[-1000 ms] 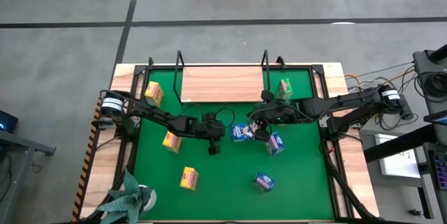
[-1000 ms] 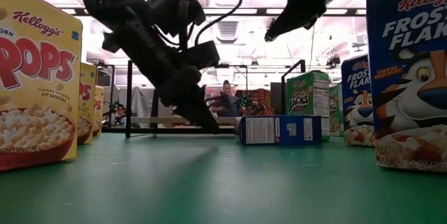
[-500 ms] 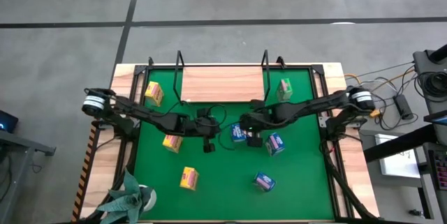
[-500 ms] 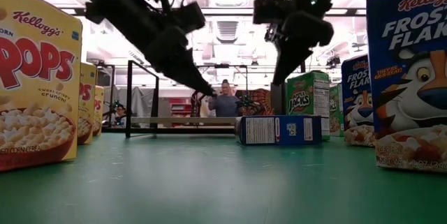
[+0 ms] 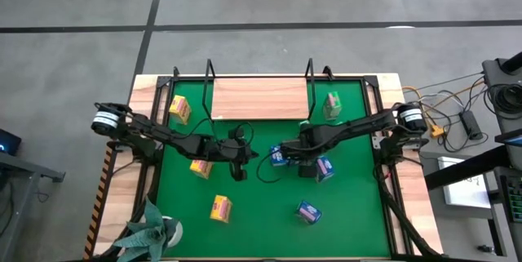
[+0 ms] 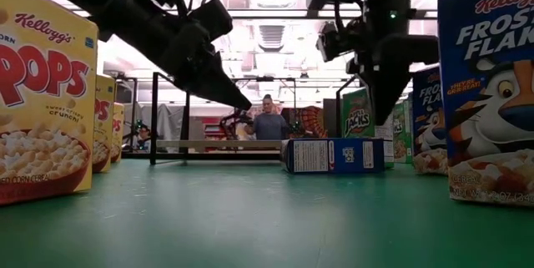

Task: Stack cereal on shelf
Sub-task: Put the middle blue cereal box on the shelf

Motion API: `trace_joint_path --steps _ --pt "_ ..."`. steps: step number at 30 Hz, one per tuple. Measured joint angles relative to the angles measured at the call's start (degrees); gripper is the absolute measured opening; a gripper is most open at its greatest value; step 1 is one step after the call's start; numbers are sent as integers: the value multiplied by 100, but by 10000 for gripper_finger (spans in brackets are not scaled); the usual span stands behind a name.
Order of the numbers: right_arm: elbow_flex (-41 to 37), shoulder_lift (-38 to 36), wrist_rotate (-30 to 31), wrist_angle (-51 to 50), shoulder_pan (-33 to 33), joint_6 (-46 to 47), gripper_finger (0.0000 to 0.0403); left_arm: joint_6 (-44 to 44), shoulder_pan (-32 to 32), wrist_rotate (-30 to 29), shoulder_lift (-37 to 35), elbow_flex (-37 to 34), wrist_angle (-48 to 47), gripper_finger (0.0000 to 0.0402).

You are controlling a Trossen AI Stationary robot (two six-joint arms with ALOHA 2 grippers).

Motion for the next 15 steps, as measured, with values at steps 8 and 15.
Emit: trace_joint_path --steps 8,15 --pt "-243 3 194 585 0 -215 9 -221 0 0 0 -16 9 0" --pt "-616 -24 255 832 0 -195 9 -553 0 0 2 -34 14 0"
